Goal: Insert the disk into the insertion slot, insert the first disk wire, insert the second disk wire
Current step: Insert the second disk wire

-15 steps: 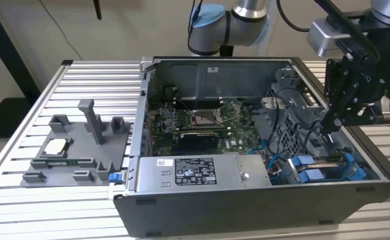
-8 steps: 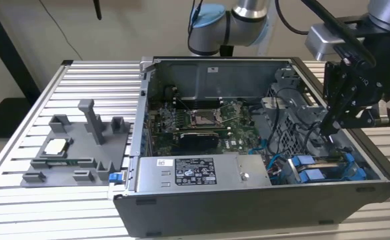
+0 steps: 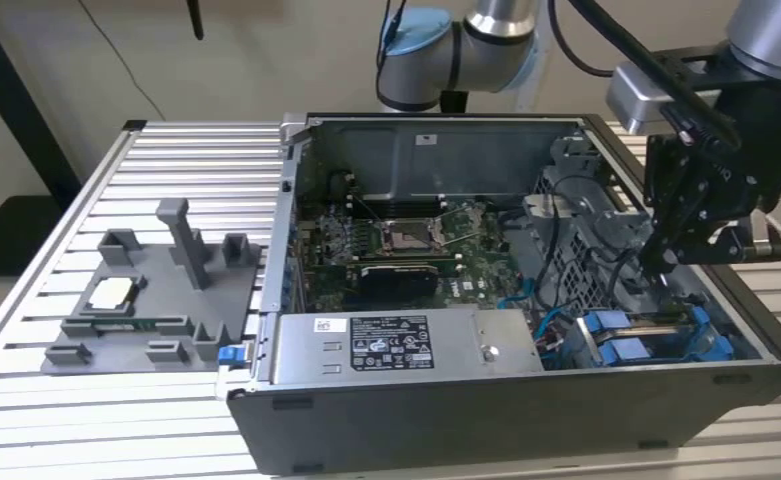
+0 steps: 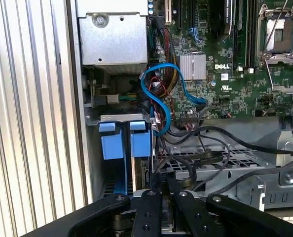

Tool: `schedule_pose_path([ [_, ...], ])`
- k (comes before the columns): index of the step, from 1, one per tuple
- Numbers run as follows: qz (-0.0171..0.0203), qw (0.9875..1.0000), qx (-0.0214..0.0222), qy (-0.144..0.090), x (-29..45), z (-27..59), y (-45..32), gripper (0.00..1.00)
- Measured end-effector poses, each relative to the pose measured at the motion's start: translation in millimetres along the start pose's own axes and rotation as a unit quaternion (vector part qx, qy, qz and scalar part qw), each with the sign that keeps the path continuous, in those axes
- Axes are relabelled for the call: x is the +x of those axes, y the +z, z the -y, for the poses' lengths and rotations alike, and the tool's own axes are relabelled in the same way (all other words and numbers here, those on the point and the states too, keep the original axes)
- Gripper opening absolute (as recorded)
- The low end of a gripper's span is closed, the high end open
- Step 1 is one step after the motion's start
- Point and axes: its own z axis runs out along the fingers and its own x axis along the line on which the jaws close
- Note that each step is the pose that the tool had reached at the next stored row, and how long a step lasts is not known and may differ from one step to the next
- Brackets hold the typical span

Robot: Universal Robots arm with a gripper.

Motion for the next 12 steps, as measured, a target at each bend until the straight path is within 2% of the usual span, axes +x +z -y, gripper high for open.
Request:
schedule_pose_path([
  [3,0.0001,1.0000,0.0017,0.000,0.1,0.0,2.1,0.16],
  [12,-0.0001,1.0000,0.0019,0.000,0.2,1.4,3.7,0.16],
])
